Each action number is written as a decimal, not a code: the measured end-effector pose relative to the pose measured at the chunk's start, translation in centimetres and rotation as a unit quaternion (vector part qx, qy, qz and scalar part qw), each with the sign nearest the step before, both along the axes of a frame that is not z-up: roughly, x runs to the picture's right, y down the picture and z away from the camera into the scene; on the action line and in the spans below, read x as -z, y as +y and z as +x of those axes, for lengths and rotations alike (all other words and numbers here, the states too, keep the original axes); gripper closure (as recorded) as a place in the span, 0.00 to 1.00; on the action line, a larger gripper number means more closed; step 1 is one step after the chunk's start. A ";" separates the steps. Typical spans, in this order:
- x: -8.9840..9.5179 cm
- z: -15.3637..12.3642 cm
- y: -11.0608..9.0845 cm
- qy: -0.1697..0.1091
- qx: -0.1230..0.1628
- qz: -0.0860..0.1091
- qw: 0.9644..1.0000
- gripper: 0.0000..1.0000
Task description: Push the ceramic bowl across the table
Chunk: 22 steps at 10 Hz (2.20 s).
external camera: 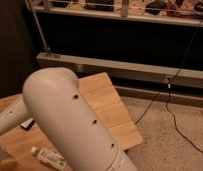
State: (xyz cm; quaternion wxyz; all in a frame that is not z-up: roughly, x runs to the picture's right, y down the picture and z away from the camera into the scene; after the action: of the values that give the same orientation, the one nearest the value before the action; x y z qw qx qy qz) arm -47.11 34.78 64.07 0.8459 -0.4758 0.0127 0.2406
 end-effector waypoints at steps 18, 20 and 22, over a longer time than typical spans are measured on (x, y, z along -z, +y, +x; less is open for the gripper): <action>-5.4 5.2 -8.1 -0.030 -0.031 0.026 0.999 0.35; -5.4 5.2 -8.1 -0.030 -0.032 0.026 0.999 0.35; -5.4 5.2 -8.1 -0.030 -0.032 0.026 0.999 0.35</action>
State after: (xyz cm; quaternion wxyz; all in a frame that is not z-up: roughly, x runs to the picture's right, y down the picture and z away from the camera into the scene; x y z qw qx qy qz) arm -41.90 26.66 69.49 0.8497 -0.4611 -0.0339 0.2535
